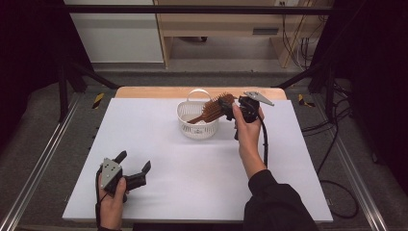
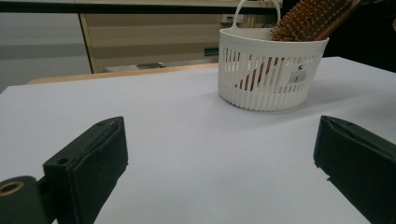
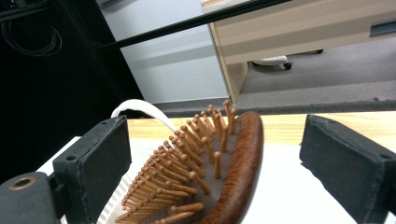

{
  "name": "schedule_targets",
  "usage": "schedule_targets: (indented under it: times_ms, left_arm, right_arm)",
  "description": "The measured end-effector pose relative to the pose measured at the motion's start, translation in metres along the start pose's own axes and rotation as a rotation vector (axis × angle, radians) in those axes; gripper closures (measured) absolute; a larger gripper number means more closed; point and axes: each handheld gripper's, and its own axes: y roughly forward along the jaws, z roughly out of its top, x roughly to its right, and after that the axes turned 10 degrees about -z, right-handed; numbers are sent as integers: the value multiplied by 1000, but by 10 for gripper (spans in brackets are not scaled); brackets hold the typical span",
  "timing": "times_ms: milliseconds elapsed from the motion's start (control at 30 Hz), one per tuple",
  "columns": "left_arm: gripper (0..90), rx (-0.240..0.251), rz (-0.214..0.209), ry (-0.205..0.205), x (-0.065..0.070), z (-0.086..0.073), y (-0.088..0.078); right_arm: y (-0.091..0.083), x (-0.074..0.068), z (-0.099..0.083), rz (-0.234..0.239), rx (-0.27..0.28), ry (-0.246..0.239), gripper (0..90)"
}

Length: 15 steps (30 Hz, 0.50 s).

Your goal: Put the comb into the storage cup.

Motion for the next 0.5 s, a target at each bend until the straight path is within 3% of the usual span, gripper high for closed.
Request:
schedule_targets:
  times_ms: [200,500]
  left_arm:
    - [30,2,4,-4,0,0,1]
    - [30,0,3,3,-1,0,1]
  right_arm:
    - [-7,7,6,-15,11,6,106]
    - [-19,13,17,-6,33,-66,80]
